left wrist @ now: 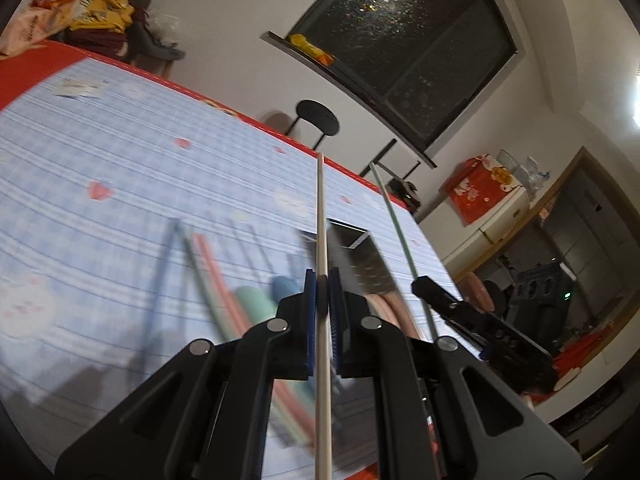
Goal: Organize utensils
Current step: 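Carry the wooden chopstick in the left gripper while the right carries the green chopstick over the caddy, then lower both chopsticks into the steel caddy and open both grippers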
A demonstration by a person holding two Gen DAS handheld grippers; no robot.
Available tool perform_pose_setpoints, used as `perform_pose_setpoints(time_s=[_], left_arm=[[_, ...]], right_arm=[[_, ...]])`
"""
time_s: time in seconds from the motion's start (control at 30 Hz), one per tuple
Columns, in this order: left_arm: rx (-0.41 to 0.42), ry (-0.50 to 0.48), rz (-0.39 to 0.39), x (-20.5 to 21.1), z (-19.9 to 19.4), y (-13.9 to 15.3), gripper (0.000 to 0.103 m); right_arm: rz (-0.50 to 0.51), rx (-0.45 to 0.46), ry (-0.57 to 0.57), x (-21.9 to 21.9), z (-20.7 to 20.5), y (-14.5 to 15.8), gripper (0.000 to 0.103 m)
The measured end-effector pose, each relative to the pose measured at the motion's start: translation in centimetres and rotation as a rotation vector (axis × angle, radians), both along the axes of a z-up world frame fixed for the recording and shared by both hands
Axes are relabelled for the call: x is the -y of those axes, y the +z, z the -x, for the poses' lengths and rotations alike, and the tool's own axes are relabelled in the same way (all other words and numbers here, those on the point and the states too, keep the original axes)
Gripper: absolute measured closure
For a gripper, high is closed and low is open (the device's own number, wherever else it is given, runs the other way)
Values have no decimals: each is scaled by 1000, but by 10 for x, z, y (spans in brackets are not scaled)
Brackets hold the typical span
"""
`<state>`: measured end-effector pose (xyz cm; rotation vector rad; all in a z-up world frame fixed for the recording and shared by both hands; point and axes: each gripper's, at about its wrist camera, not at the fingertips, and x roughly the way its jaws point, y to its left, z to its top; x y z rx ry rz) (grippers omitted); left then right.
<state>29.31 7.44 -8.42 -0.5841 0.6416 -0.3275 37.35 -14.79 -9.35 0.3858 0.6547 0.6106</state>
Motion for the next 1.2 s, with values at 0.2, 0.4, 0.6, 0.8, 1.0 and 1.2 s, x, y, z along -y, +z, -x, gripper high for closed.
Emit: perform_pose_setpoints(time_s=[0.2,0.4,0.6,0.8,1.0,1.2], left_arm=[[-18,-37,69,58,-26,-5,93],[-65,-28,141,94,-41,-22,93],[-113,36,229,112,-45,-40,93],[-145,90,244,122,-44,-55,93],[-141,110,198,131,-45,-60,94],[-118,121,153,122,-44,-52,78]], right_arm=[[-15,-21,-72,45,-2,-10,96],[-41,-62,-114,64,-7,-21,96],[-40,-76,-120,63,-8,-25,96],[-29,-86,-124,61,-10,-28,96],[-26,-96,-129,60,-13,-32,96],[-27,-97,-129,61,-13,-33,96]])
